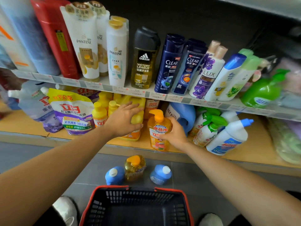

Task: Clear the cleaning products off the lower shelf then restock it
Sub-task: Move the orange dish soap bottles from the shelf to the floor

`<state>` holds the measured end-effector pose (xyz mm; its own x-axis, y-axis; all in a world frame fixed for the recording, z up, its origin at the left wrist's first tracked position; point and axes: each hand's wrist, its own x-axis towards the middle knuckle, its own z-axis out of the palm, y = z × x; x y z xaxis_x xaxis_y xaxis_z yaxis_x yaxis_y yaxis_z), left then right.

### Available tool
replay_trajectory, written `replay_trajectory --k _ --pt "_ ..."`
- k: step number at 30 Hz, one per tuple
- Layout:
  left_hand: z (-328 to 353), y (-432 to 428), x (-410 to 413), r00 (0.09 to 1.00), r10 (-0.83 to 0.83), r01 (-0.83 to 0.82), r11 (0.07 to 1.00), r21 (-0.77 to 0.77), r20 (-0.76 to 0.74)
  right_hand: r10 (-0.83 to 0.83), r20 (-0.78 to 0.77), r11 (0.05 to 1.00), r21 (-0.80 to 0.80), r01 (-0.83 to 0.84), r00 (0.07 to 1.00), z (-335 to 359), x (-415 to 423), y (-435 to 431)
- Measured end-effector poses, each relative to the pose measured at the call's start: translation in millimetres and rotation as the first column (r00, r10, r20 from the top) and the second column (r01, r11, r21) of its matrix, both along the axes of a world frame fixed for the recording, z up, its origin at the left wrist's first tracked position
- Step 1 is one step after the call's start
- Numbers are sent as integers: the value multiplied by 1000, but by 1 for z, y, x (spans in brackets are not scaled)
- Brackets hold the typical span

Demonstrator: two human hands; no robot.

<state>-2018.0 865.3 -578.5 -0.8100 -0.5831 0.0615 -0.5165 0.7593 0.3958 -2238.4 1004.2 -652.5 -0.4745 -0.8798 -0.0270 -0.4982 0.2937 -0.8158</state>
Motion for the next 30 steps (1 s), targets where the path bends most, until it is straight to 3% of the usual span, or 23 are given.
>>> replay_trajectory --k 5,9,12,16,21,24,26,30 --pt "38 41 -10 981 -43 96 955 281 -188 64 -17 995 77 -63 998 41 -5 37" --pt "72 78 -13 946 -26 198 836 511 -325 78 22 996 41 -78 997 72 2 69" --pt "98 101 -11 911 12 262 756 600 -413 116 22 993 -16 -116 993 93 12 93" --pt "114 115 0 905 -8 275 774 570 -426 166 -42 985 -44 -167 985 121 30 120" --pt "100 130 8 937 6 217 772 597 -349 159 -423 987 36 -158 892 132 62 141" --pt "80 133 9 965 -45 155 892 425 -259 188 -546 982 74 -176 816 118 70 141" --pt "72 133 14 974 -65 136 932 335 -215 232 -590 971 99 -216 773 111 73 139" --pt "65 132 22 958 -174 231 941 249 -228 300 -544 952 121 -281 783 102 71 136"
